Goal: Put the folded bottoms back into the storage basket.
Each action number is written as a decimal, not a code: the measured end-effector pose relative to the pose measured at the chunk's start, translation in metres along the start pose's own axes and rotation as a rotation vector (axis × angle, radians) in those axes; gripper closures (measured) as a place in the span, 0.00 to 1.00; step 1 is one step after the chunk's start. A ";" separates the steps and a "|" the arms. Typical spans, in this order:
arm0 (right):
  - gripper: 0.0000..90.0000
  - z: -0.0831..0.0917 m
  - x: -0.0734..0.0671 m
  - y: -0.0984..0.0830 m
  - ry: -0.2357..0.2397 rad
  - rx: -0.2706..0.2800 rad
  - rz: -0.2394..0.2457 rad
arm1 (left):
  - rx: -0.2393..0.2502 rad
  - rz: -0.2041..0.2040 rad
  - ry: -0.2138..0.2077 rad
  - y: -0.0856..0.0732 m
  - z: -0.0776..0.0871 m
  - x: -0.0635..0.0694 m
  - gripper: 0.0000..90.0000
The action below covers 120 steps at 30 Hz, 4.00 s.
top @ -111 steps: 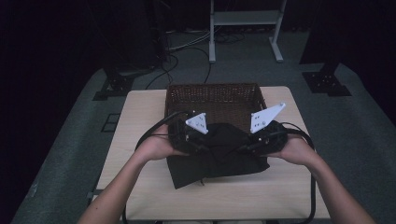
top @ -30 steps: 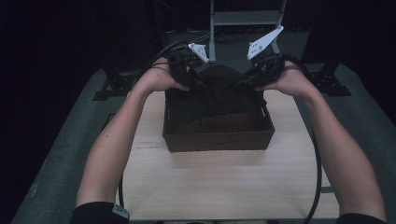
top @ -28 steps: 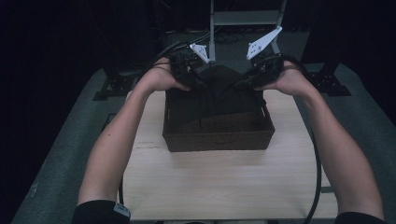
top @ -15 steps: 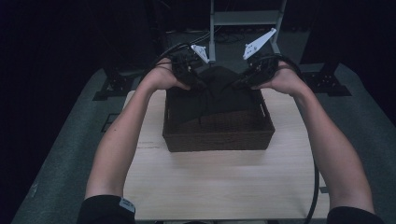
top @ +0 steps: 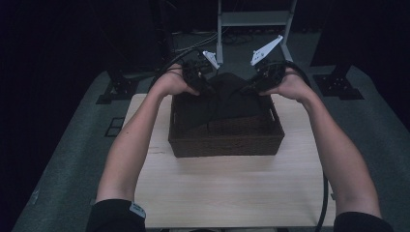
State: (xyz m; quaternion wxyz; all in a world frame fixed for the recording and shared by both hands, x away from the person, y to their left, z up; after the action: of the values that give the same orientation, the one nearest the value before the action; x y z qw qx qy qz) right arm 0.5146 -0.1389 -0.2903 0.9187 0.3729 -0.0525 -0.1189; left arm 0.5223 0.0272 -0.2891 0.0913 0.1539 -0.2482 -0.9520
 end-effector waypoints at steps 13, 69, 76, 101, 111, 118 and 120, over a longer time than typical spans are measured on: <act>0.78 -0.017 0.004 -0.010 0.015 -0.022 -0.005 | -0.003 0.000 0.000 -0.011 -0.016 0.001 0.81; 0.77 -0.072 0.009 -0.057 0.053 -0.097 -0.062 | -0.060 0.031 -0.005 -0.047 -0.082 0.015 0.81; 0.77 -0.077 0.009 -0.062 0.058 -0.084 -0.075 | -0.059 0.039 -0.016 -0.050 -0.087 0.017 0.81; 0.77 -0.095 0.007 -0.079 0.071 -0.109 -0.098 | -0.084 0.049 -0.018 -0.062 -0.107 0.026 0.81; 0.77 -0.105 0.010 -0.085 0.077 -0.130 -0.106 | -0.108 0.054 -0.019 -0.067 -0.117 0.026 0.81; 0.77 -0.109 0.013 -0.088 0.076 -0.148 -0.110 | -0.095 0.077 -0.026 -0.071 -0.124 0.027 0.81; 0.77 -0.110 0.013 -0.089 0.082 -0.155 -0.116 | -0.098 0.080 -0.031 -0.072 -0.126 0.027 0.81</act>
State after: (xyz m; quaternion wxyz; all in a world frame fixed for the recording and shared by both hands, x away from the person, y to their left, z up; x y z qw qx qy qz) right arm 0.5313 -0.1298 -0.4316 0.9378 0.3076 0.0159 -0.1602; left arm 0.5321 0.0265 -0.4364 0.1329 0.1242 -0.2087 -0.9609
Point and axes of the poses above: each handheld gripper's, and its own axes: z roughly backward along the jaws, y roughly out of its top, x roughly to its right, the point moved 7 cm from there along -z, roughly forward along the jaws, and after that the axes turned 5 degrees about y, right-handed, at the moved point
